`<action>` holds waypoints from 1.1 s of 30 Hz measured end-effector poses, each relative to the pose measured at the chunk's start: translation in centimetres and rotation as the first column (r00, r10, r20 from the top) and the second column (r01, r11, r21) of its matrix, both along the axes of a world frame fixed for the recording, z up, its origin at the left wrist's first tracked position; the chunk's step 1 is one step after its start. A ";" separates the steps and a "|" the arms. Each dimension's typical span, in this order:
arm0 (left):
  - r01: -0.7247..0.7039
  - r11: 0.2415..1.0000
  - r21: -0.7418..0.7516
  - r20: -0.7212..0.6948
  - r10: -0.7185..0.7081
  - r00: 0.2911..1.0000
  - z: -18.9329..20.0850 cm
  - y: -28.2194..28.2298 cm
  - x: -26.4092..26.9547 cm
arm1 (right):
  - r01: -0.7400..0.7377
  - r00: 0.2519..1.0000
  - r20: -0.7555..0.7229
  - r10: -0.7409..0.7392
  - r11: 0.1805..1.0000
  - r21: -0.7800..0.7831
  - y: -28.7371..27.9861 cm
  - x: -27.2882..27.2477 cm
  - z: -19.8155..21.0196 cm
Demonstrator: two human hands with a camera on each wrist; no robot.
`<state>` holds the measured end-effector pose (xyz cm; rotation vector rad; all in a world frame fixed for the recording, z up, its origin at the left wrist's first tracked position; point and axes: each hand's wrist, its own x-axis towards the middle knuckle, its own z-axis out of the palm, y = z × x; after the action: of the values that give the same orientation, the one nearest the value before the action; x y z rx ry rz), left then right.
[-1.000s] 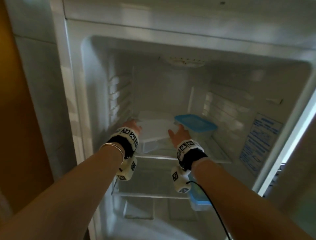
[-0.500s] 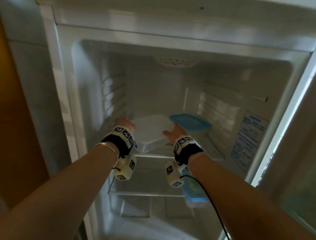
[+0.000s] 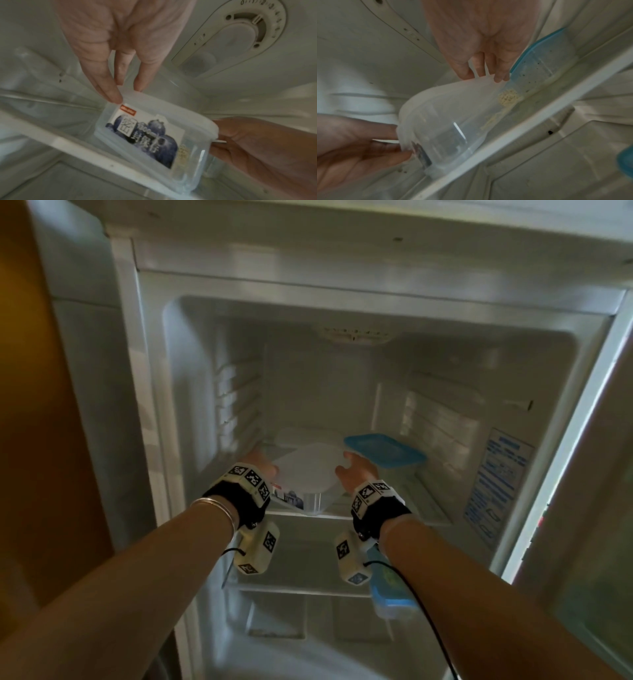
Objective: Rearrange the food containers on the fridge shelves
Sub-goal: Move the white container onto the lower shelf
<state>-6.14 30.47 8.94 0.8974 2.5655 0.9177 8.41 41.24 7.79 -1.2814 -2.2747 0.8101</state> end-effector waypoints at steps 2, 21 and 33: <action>0.001 1.000 -0.004 -0.015 -0.001 1.000 -0.1 -0.1 0.0 | 0.006 1.000 -0.015 -0.007 0.999 -0.032 -0.4 0.2 -0.4; 0.028 0.992 0.124 0.101 -0.041 0.994 -1.9 -2.4 5.1 | -0.015 0.976 -0.213 -0.040 0.968 -0.249 -3.4 2.3 -2.4; 0.142 0.972 0.189 0.063 -0.156 0.986 -3.7 -6.5 8.6 | -0.005 0.908 -0.409 -0.089 0.975 -0.224 -8.0 6.0 -4.0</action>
<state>2.50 23.97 5.25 1.0666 2.3402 1.1350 14.42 33.19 3.84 -1.1099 -1.8492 1.2194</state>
